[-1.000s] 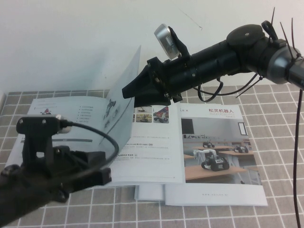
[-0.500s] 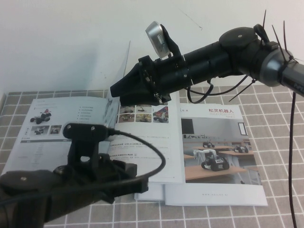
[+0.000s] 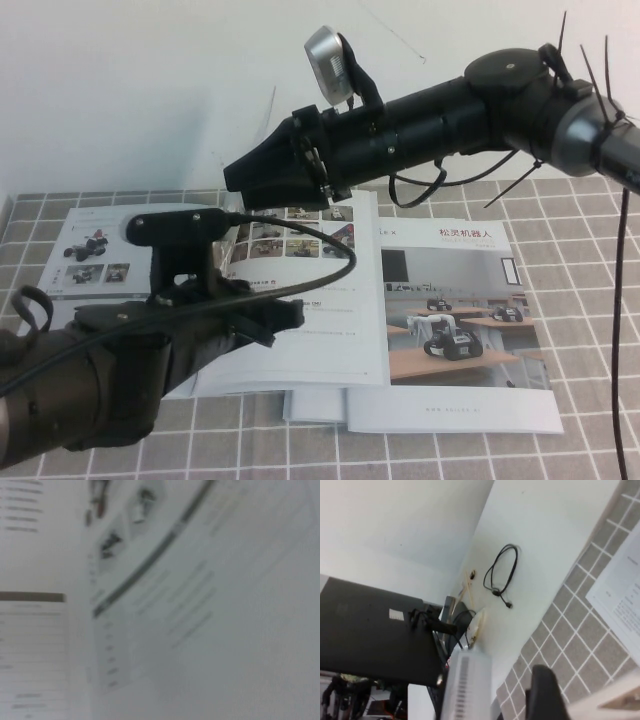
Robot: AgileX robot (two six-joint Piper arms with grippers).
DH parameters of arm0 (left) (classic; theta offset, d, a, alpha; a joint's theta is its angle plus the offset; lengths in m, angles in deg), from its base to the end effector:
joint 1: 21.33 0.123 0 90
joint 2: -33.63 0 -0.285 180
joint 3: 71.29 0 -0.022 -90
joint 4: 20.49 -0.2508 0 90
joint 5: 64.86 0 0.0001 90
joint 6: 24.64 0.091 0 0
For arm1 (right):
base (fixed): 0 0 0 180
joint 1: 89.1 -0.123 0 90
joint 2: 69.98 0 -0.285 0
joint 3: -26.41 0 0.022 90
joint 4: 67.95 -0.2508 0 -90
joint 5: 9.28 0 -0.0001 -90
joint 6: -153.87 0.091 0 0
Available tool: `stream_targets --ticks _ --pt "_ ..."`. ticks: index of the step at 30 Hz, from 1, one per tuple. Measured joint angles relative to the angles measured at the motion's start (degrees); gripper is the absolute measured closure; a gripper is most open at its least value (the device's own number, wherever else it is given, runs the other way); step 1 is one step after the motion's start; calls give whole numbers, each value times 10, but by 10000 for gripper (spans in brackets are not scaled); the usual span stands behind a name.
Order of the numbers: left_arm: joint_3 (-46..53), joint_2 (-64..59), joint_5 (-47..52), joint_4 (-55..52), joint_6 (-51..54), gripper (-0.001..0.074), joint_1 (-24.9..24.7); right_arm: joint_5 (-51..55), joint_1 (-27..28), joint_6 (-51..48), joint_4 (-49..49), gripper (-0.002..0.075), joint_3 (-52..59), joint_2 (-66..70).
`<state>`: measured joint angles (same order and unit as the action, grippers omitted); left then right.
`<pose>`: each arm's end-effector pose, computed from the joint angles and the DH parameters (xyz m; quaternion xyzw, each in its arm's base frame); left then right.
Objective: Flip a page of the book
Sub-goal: Open the closed book
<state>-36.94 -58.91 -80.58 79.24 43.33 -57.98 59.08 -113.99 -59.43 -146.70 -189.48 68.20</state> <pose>0.2503 -0.1561 0.2188 -0.0220 0.8982 -0.1376 0.4169 0.4107 0.2821 0.2579 -0.2129 0.7632 0.6005 0.1073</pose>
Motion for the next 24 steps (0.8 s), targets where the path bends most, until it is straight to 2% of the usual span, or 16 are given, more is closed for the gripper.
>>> stream_targets --ticks 8,11,14,16,19,24 --pt "0 0 -115 10 -7 737 0 4 8 -34 12 337 0 -39" --pt "0 0 -150 12 -7 737 0 7 12 -37 77 337 0 -45" --pt "14 0 -164 12 -7 737 12 8 10 -23 202 348 0 -42" --pt "29 0 -146 12 -10 737 34 11 4 -3 286 376 0 -31" --pt "52 -2 -71 12 -27 737 80 11 -9 10 359 443 0 -5" --pt "64 -22 66 10 -31 737 142 1 -31 9 385 602 0 42"
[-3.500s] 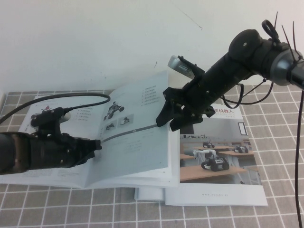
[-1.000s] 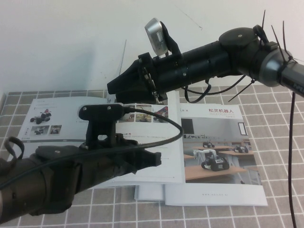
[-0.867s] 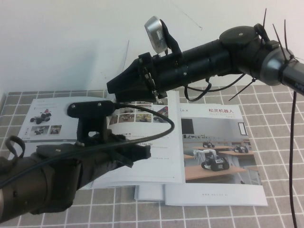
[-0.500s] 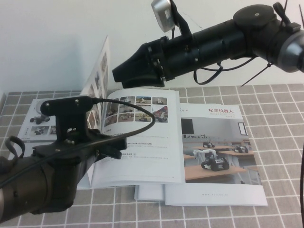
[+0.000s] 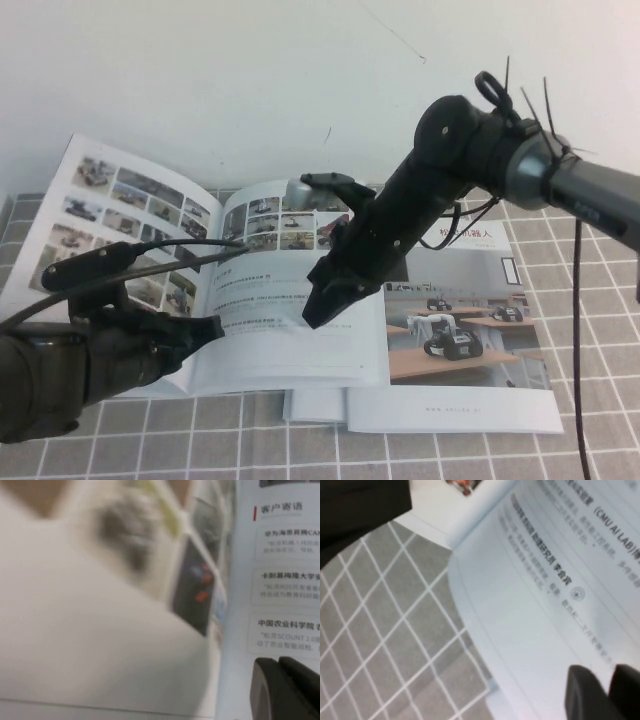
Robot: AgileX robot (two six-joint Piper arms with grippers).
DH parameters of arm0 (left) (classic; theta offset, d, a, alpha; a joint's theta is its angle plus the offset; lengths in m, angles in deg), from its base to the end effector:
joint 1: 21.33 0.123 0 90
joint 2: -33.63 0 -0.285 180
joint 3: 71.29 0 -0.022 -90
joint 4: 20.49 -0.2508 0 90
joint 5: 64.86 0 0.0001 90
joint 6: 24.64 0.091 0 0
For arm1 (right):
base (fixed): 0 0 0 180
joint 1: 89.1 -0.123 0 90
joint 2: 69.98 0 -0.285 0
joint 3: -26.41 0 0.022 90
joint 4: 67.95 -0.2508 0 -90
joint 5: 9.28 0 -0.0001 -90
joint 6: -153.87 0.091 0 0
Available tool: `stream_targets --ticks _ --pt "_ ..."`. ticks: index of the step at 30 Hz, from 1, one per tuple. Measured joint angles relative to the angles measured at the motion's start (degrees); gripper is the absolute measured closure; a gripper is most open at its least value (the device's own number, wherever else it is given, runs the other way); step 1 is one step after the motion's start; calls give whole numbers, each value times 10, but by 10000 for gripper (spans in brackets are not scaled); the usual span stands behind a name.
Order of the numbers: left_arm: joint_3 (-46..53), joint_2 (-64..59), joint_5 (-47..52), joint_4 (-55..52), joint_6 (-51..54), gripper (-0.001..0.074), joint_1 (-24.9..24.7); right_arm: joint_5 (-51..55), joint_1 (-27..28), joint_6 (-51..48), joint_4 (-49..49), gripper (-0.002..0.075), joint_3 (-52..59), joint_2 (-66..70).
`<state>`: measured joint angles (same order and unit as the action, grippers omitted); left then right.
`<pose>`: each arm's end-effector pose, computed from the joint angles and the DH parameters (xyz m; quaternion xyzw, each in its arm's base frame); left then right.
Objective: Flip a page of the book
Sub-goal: Open the closed book
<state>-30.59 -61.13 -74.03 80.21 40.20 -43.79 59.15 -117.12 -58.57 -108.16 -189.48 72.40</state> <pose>0.2608 -0.0925 0.1778 -0.1378 0.9183 -0.1139 0.3533 0.4035 0.2766 0.1754 -0.3755 0.8670 0.3231 0.0541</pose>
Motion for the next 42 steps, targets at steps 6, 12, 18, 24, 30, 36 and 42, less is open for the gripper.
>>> stream_targets --ticks 6,12,18,24,30,36,42 --pt "0 -22 21 -2 0 737 10 -16 -8 21 80 715 0 22" --pt "-2 -36 62 -6 -12 737 12 7 -11 97 253 724 -1 15" --pt "-31 -37 75 -6 -13 737 12 10 -10 124 324 726 0 2" --pt "-85 -53 66 -8 18 737 12 -9 -9 102 255 727 -1 -35" --pt "-136 -98 32 -8 44 737 12 -150 -9 92 133 727 -18 -39" --pt "-149 -161 29 -8 46 737 13 -180 -9 91 130 727 -18 20" --pt "-154 -206 30 -9 32 737 13 -169 -9 108 155 727 -18 41"
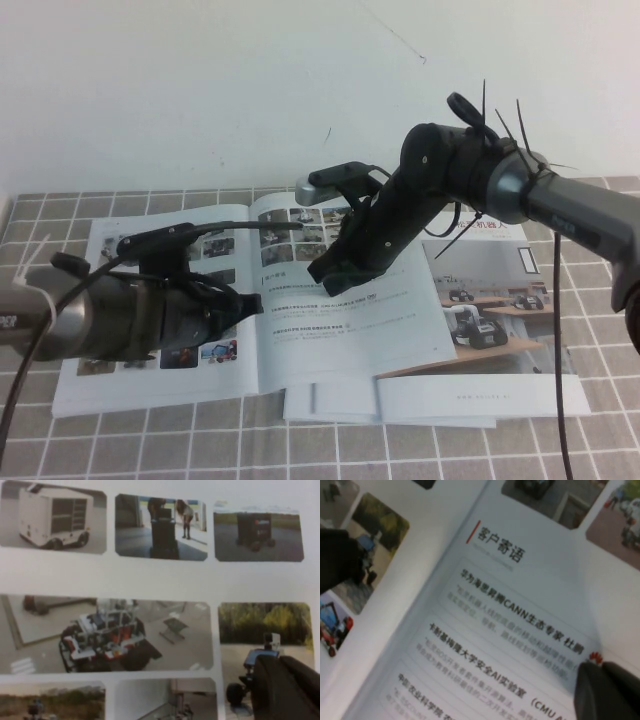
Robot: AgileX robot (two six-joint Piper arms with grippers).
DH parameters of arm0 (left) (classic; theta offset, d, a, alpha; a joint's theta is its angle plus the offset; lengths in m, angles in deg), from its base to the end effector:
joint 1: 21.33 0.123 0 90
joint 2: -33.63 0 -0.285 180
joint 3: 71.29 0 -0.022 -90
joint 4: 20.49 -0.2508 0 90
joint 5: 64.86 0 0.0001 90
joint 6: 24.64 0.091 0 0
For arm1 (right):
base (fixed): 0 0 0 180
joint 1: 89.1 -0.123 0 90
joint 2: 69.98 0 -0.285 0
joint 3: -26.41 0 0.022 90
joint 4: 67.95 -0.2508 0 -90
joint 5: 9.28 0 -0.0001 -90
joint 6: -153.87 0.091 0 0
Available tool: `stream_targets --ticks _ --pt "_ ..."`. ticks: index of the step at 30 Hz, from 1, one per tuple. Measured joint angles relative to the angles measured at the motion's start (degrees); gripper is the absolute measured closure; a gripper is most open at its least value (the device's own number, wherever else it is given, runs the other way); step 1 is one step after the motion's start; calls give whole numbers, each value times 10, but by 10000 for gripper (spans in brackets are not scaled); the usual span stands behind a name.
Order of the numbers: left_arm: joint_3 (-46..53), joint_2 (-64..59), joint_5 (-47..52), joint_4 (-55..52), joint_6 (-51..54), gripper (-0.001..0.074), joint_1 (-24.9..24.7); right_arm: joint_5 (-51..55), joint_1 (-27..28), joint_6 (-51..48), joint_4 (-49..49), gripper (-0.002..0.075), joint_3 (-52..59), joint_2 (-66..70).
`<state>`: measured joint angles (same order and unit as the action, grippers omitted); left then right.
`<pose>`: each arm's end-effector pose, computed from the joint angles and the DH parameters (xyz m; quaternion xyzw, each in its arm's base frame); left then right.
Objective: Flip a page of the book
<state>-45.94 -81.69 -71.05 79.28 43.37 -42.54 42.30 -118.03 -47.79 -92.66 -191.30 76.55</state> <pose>0.3334 -0.1191 0.1295 -0.1046 0.9377 -0.1012 0.3154 0.4361 0.2751 0.1405 -0.3186 0.9141 0.1980 0.1540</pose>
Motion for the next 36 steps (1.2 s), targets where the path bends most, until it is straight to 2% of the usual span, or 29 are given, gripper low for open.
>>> stream_targets --ticks 11,15,17,19,22,27,30,32,36 --pt "-2 20 36 -1 -2 737 1 56 -1 24 82 727 -7 -26" --pt "1 112 104 -8 4 737 1 78 0 -3 114 727 -9 -93" --pt "1 159 163 -46 -16 737 1 95 0 -23 123 727 -12 -146" --pt "1 202 207 -113 -68 737 1 116 0 -39 130 727 -15 -195" --pt "2 260 255 -287 -215 737 1 146 0 -50 156 727 -16 -262" --pt "4 357 318 -688 -561 737 7 178 0 -47 235 727 5 -355" --pt "5 422 367 -903 -725 737 18 190 0 -26 291 727 48 -415" --pt "16 472 385 -1008 -813 737 19 182 0 -9 323 727 93 -465" --pt "60 608 383 -1157 -927 737 23 129 0 21 359 727 210 -583"
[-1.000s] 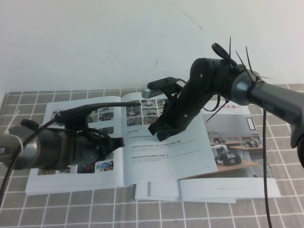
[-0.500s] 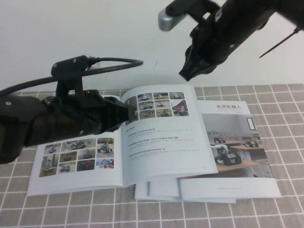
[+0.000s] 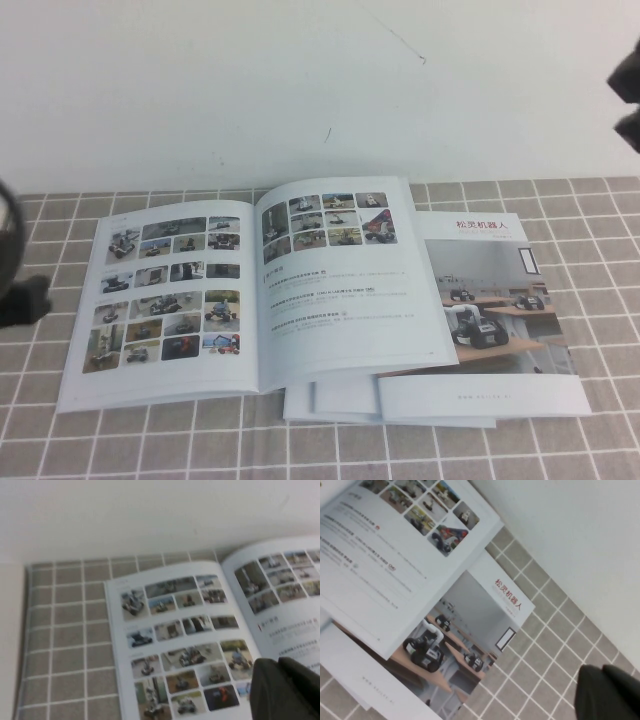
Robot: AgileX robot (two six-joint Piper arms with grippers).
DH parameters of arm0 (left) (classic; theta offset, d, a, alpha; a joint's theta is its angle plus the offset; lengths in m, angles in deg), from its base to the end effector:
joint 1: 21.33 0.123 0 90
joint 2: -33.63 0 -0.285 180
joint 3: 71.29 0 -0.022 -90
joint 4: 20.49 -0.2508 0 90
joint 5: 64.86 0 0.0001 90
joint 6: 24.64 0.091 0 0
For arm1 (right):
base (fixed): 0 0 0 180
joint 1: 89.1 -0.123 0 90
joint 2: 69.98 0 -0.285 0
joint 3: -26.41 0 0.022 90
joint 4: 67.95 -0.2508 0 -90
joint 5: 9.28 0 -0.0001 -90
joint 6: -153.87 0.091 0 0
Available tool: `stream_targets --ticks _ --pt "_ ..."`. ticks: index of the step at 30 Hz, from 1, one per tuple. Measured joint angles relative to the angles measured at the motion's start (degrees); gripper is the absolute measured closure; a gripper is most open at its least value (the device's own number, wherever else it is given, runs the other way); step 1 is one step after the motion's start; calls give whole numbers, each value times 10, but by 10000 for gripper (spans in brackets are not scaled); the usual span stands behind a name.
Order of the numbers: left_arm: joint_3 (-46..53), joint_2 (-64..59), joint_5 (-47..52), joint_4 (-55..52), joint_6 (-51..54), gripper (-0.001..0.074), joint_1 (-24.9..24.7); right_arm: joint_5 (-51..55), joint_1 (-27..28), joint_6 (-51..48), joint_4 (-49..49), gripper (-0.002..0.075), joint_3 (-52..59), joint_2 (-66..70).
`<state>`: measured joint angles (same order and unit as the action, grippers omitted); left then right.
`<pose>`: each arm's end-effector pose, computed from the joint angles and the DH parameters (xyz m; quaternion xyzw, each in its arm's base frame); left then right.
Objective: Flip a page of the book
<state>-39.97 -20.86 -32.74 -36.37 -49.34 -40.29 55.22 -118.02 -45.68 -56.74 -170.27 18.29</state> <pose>0.1587 -0.0405 0.3544 0.0198 0.8507 -0.0755 0.5198 0.2571 0.1238 0.4438 -0.3844 0.8392 -0.0668 0.3788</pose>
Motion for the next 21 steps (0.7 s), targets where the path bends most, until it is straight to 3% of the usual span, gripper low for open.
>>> stream_targets --ticks 9,21 --pt "155 278 -57 -74 -57 737 0 -162 0 85 33 728 313 -248" --pt "312 391 -110 -95 -56 737 0 -345 0 196 45 728 655 -477"
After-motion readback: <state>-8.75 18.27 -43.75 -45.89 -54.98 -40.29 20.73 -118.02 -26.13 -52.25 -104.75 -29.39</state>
